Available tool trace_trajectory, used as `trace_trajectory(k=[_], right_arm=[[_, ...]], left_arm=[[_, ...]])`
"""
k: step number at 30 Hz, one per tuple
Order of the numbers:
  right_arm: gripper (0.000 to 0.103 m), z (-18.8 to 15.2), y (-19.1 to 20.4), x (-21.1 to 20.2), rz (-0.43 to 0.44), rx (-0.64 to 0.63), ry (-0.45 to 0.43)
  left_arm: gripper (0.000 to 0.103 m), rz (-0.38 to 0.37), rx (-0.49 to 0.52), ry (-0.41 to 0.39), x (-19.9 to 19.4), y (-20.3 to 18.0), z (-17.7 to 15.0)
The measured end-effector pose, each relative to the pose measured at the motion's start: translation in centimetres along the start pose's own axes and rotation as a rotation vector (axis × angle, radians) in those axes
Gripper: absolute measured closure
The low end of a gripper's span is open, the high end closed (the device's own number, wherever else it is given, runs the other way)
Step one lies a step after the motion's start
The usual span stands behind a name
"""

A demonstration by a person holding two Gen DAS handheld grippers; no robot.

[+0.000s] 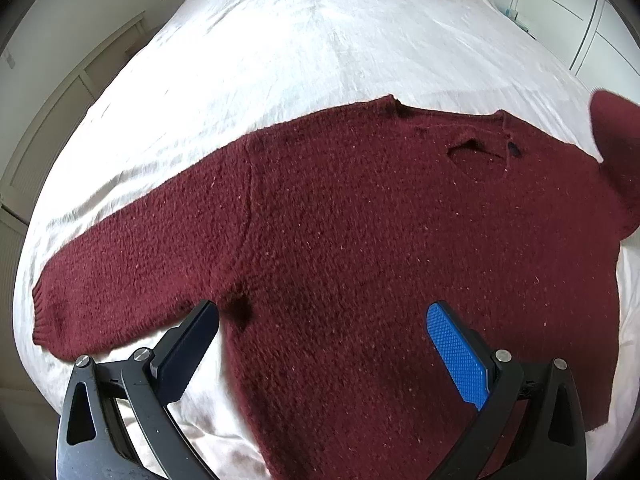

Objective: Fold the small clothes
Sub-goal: 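Carry the sleeve across the sweater body with the right tool and open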

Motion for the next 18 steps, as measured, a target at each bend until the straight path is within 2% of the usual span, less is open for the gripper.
trace_trajectory(k=[4,9,13,18], right_arm=[[0.088,-1.1,4.2,2.1,0.036,-0.057,0.053],[0.088,-4.5,7.9,6.2,0.059,-0.093,0.162],[0.088,-8.4,8.9,9.5,0.044,-0.119,0.271],[0.087,-11.4,8.5,12.0,0.031,-0.132,0.349]], left_arm=[[0.001,-0.003,0.01,-0.004,0.8,0.0,0.6],[0.001,0.009,0.01,0.004,1.6,0.8,0.9],[0.001,0.0,-0.003,0.027,2.9,1.3,0.8],[0.001,-0.003,-0.001,0.053,3.9,1.4,0.5]])
Point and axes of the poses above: each gripper's, at about its wrist camera, not at the fingertips, and x roughly the way its jaws point, y to its left, z to its top, the point moved 7 cm from there along x, roughly the way its jaws point, and after that the axes turned 1 degree about -x, right-handed, at the moved point
